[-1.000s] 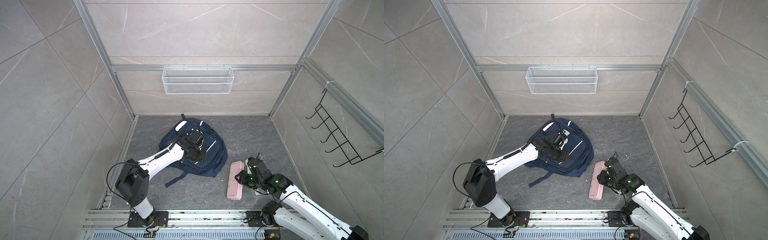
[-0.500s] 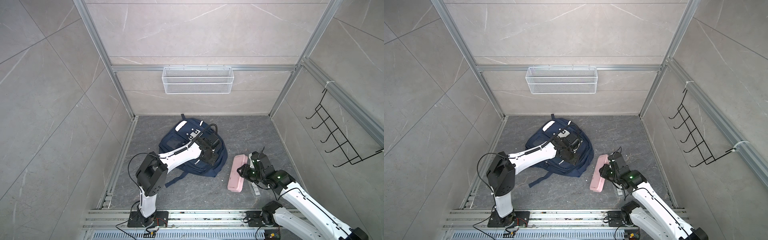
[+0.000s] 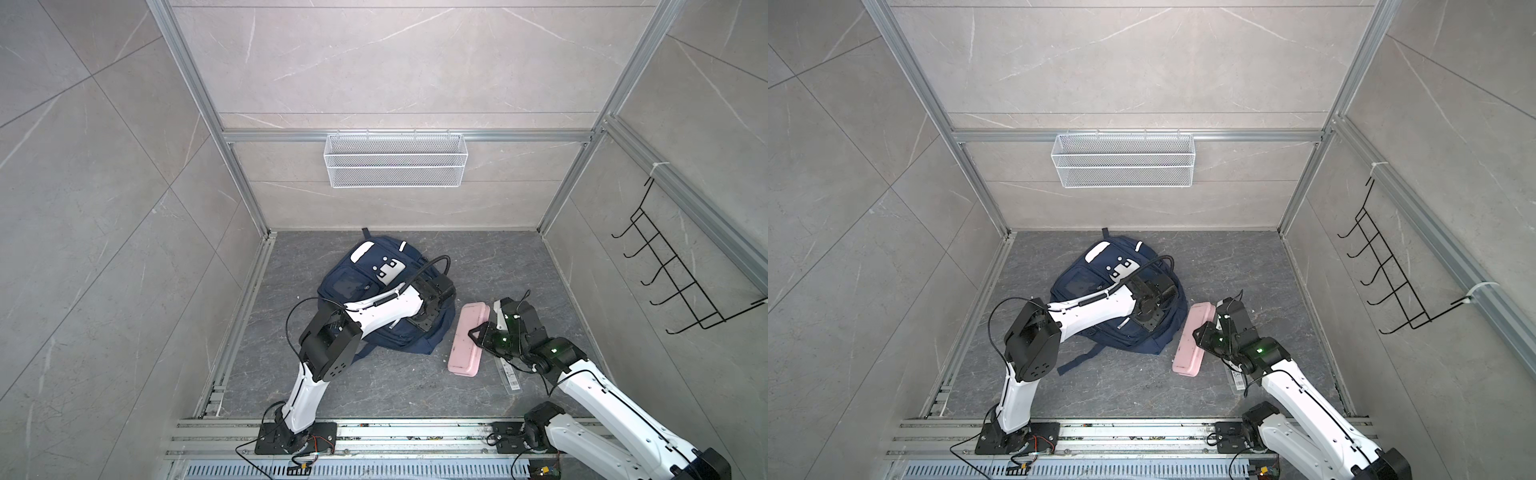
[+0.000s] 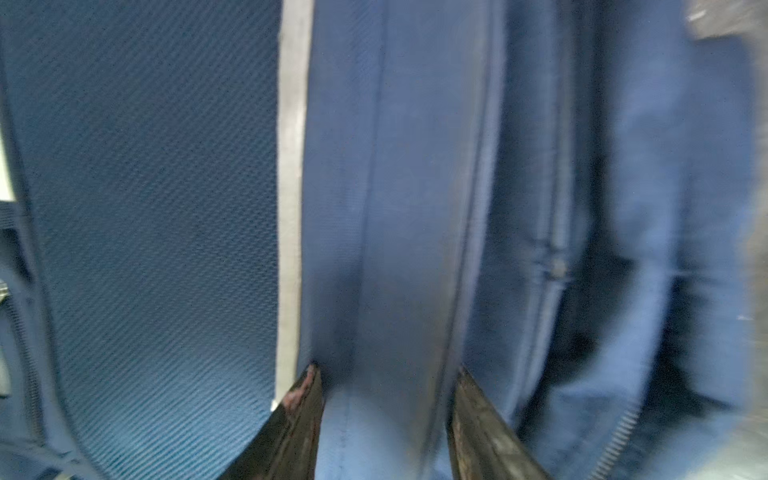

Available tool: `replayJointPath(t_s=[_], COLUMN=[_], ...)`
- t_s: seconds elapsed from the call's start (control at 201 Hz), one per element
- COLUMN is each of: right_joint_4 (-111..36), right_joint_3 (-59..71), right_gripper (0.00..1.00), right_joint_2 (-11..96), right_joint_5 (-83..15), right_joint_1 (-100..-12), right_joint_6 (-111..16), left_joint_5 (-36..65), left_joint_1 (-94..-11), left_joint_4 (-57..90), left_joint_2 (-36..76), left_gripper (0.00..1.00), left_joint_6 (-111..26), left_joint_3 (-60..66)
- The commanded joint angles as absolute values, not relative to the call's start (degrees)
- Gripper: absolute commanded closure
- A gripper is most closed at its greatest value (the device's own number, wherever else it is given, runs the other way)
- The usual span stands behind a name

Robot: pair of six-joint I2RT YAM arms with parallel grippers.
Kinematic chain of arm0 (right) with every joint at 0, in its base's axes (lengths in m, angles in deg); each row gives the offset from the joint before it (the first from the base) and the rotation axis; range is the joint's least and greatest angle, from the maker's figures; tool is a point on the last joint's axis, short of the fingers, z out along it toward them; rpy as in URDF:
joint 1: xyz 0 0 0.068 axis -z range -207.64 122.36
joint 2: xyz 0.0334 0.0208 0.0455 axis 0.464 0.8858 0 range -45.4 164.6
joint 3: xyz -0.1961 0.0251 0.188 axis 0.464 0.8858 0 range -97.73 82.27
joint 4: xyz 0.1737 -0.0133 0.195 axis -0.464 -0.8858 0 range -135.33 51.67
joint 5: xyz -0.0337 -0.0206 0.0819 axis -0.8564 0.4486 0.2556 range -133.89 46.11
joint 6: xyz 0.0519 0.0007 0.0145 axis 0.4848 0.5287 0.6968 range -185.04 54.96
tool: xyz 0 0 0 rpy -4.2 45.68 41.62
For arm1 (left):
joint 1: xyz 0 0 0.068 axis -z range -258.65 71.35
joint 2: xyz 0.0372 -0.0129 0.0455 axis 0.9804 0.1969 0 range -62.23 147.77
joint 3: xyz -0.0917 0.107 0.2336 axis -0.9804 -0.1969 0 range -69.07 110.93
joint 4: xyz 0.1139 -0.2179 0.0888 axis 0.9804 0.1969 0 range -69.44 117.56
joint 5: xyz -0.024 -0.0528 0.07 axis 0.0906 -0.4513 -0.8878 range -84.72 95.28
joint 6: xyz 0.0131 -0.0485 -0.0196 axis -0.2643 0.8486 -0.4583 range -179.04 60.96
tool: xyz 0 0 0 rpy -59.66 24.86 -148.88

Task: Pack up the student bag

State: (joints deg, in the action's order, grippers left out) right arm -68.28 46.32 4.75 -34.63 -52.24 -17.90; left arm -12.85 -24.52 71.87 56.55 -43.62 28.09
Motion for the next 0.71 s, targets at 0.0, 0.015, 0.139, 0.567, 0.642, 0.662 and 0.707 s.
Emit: replayJointPath(t_s=[0.0,0.015,0.139,0.567,0.642,0.662,0.707], right_joint_4=[-66.7,-66.6,-66.6,-64.9,-63.8,-63.6,-62.8], right_joint_3=[45.7,45.7,45.8,45.3,45.1,45.1,44.8], right_gripper=[1.0,1.0,1.0,1.0,1.0,1.0,1.0], right_joint_2=[4.5,4.5,4.4,4.8,5.4,5.6,6.2], right_joint_5=[-34.0,-34.0,-33.7,-32.8,-32.5,-32.4,-32.0], right_joint_1=[-51.9,-51.9,-51.7,-51.6,-51.6,-51.6,-51.6], right_joint_6=[-17.7,-17.7,-17.6,-17.7,-17.5,-17.5,-17.3], left_joint_5=[-16.5,-16.7,-17.7,-15.4,-11.4,-10.4,-7.4], left_joint_1=[-24.5,-24.5,-24.5,-27.0,-29.1,-29.6,-31.1], left_joint_4=[74.5,74.5,75.3,75.4,74.7,74.4,73.7], left_joint_2=[56.9,57.0,57.3,48.8,46.4,45.7,44.2], left_gripper=[0.52,0.53,0.73,1.0,1.0,1.0,1.0], left_joint_6=[-45.5,-45.5,-46.0,-47.9,-47.3,-47.1,-46.3], left_joint_3=[30.4,30.5,31.8,39.4,40.3,40.4,40.4])
